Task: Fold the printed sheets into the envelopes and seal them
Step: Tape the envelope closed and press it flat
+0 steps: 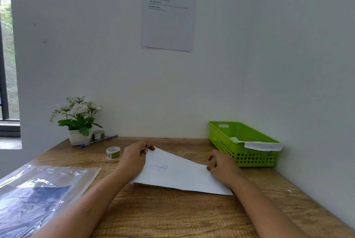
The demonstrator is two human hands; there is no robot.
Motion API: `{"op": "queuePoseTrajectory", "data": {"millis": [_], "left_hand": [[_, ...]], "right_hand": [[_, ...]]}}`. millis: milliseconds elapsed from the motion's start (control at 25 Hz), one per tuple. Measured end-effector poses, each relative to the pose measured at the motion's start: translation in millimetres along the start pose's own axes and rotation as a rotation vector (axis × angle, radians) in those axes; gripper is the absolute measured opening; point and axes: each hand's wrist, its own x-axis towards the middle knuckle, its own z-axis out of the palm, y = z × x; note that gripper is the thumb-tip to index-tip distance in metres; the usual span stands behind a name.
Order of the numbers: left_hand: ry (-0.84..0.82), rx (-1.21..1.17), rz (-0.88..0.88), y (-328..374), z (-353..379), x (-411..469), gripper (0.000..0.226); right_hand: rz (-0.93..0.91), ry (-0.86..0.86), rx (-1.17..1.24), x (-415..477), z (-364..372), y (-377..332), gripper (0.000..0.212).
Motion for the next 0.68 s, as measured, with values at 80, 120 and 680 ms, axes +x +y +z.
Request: {"op": "queuePoseTrajectory", "data": {"millis": [80,120,680], "left_hand": [[0.008,0.000,0.000,-0.9,0.3,0.0,0.030],[0.011,-0.001,-0.001,-1.3,0.3,0.1,0.030],[0.000,0.036,-0.022,2.0,2.8,-1.3,0.031]], "right_hand": [[-0.039,-0.018,0.003,-2.8,-0.7,-5.1,0.021],[-0.041,-0.015,0.008,-3.2,-1.1,-7.0,0.020],[0.064,-0.006,-0.496,-18.2,-10.9,-33.9,0.031]]}}
